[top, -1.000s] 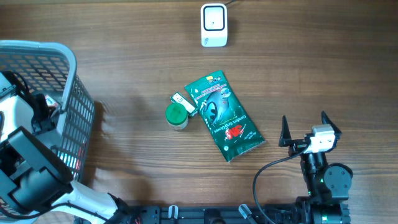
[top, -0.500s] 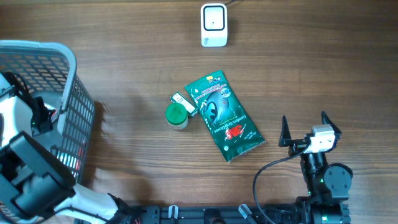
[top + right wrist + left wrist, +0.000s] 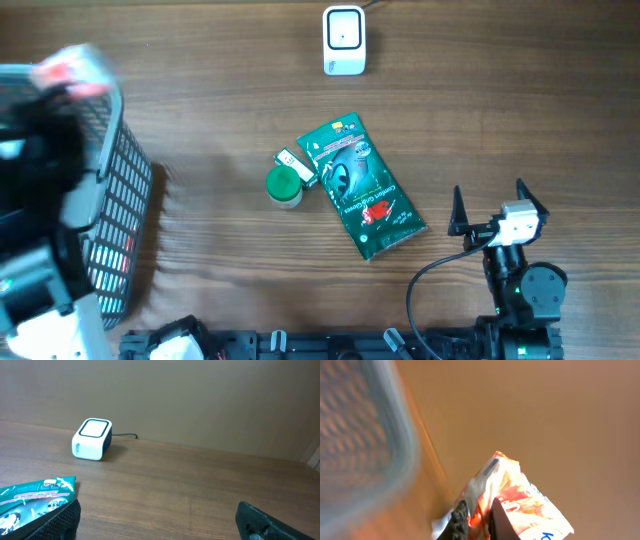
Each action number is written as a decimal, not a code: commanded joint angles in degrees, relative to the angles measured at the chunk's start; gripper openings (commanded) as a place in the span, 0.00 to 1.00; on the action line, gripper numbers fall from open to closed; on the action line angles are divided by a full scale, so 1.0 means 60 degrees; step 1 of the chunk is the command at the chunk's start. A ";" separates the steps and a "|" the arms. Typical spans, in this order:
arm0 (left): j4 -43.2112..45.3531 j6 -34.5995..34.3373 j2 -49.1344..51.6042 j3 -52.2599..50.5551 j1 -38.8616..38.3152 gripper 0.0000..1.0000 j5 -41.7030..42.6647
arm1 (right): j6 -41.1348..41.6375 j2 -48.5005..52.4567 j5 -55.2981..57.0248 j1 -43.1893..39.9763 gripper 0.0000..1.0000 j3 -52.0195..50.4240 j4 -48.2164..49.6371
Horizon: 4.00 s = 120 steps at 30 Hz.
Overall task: Scan the item barcode
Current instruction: 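Grasp the small red-orange box in the basket with the left gripper, then place the red-orange box on the table right of the green bag, then grasp the light-green tissue pack in the basket with the left gripper, then place the tissue pack on the table near the right gripper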
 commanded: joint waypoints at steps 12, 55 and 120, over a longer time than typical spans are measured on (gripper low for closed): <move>0.1810 0.2448 0.8153 0.0025 -1.0612 0.04 -0.2266 | -0.0084 -0.0062 0.0066 0.0011 1.00 -0.0055 0.0029; -0.8688 -0.0095 0.8845 0.2317 0.3104 1.00 -0.5512 | -0.0084 -0.0062 0.0066 0.0011 1.00 -0.0055 0.0029; 0.0845 0.6706 1.0732 0.4557 -1.1224 0.06 0.1253 | -0.0087 -0.0062 0.0066 0.0011 1.00 -0.0055 0.0029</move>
